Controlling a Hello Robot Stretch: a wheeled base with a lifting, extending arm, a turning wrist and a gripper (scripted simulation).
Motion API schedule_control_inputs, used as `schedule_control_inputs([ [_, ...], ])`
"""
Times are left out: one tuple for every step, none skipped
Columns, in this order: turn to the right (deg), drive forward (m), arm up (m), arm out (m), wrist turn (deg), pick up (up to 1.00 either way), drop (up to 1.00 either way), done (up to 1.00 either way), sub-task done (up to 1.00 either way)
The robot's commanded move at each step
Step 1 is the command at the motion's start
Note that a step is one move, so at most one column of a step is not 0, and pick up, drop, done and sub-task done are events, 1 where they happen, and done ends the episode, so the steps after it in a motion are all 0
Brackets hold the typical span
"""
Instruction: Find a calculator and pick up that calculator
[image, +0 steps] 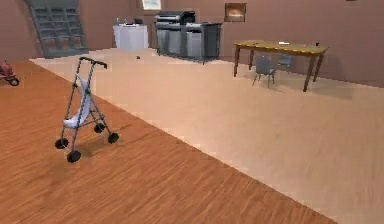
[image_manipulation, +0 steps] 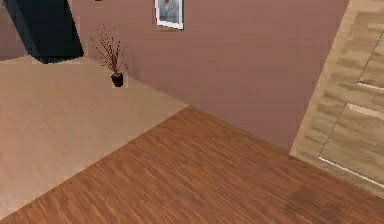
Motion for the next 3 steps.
schedule_control_inputs([
  [-6.0, 0.0, 0.0, 0.0, 0.0, 0.0, 0.0, 0.0, 0.0],
  [0.0, 1.0, 0.0, 0.0, 0.0, 0.0, 0.0, 0.0, 0.0],
  [0.0, 1.0, 0.0, 0.0, 0.0, 0.0, 0.0, 0.0, 0.0],
])
